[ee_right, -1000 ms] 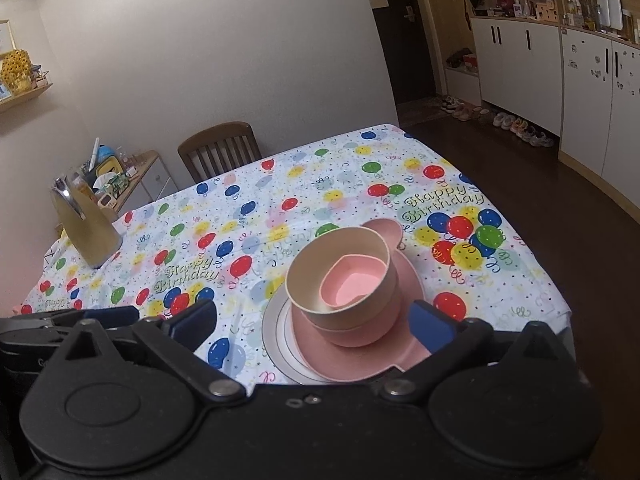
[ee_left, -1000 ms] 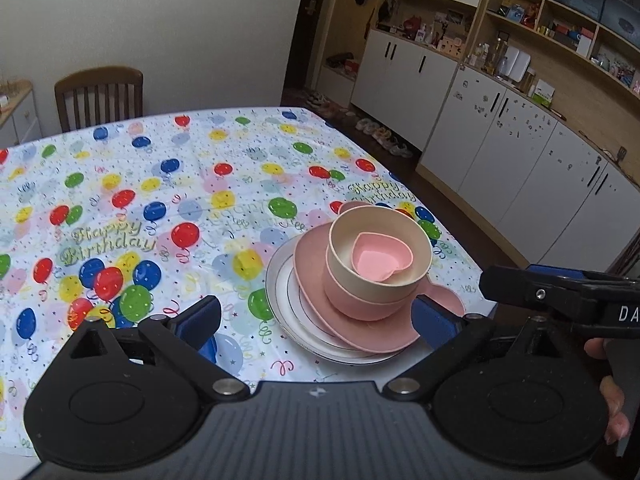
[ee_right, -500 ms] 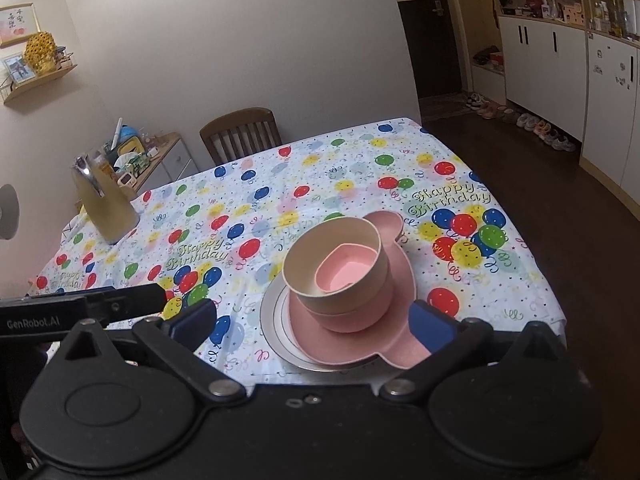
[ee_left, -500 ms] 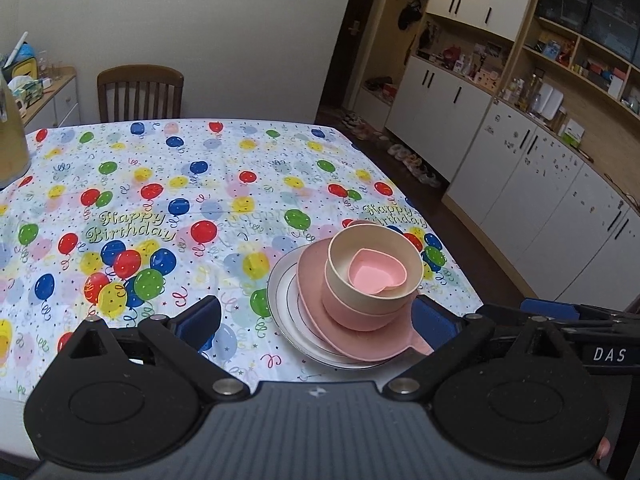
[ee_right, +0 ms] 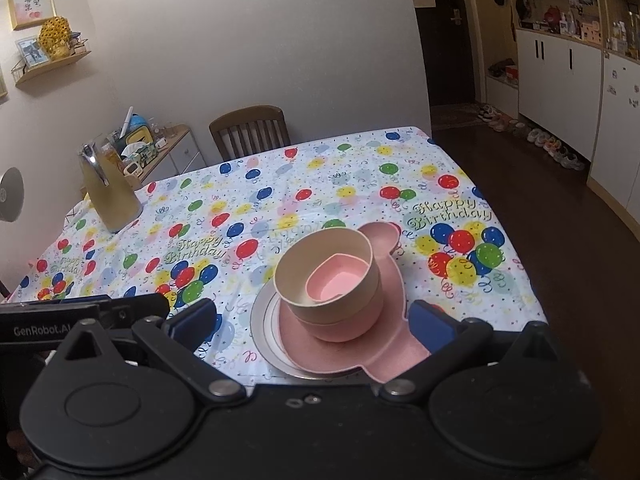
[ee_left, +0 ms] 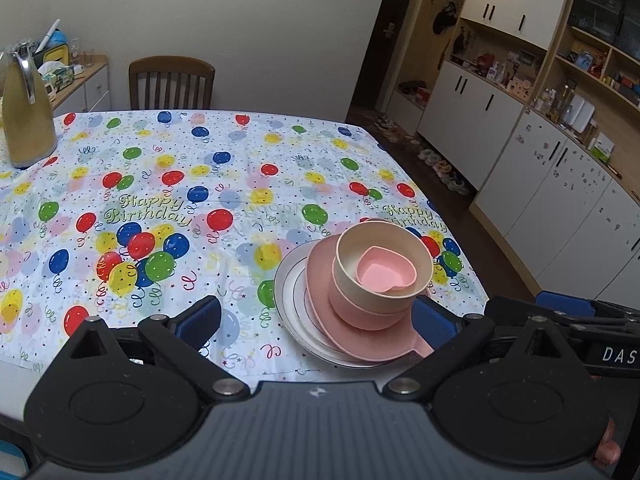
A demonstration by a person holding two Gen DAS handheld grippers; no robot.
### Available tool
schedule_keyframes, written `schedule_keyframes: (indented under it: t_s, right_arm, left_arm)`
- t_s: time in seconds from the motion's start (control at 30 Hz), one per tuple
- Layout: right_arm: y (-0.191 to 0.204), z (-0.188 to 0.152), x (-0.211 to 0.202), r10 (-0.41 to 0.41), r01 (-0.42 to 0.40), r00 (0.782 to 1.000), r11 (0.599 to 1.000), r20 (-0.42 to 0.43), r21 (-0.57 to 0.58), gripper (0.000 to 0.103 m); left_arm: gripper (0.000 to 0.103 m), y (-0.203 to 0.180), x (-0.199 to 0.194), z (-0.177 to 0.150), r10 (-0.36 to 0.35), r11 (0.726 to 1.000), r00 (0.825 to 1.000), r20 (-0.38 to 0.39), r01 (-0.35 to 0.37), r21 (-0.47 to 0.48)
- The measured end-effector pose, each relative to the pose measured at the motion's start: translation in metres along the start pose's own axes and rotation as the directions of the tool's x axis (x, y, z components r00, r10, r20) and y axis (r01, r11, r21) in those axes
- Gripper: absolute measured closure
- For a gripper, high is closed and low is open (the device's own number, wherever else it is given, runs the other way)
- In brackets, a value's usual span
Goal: Organize plates and bowls
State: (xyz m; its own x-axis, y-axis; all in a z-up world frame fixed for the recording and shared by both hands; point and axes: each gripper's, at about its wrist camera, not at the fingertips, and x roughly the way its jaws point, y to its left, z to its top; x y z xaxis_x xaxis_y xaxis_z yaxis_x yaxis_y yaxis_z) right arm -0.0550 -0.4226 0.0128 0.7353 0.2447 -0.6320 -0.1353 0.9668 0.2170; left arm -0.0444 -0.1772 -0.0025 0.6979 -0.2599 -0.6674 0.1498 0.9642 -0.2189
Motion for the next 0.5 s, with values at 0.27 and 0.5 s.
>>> schedule_keyframes:
  t_s: [0.27,0.5]
  right_arm:
    - [-0.004,0.005,-0.002,0.021,-0.02,1.0,0.997,0.015,-0.071,0.0]
    - [-0.008,0.005,0.0,0.031,-0.03,0.999,0.995,0.008,-0.097,0.0]
  left_arm:
    - [0.001,-0.008,0.002,-0.005,0.038,0.998,0.999,-0.008,-0.038,-0.041]
    - [0.001,-0.016,0.004,-0.01,0.054,0.997,0.998,-0.017,-0.055,-0.054]
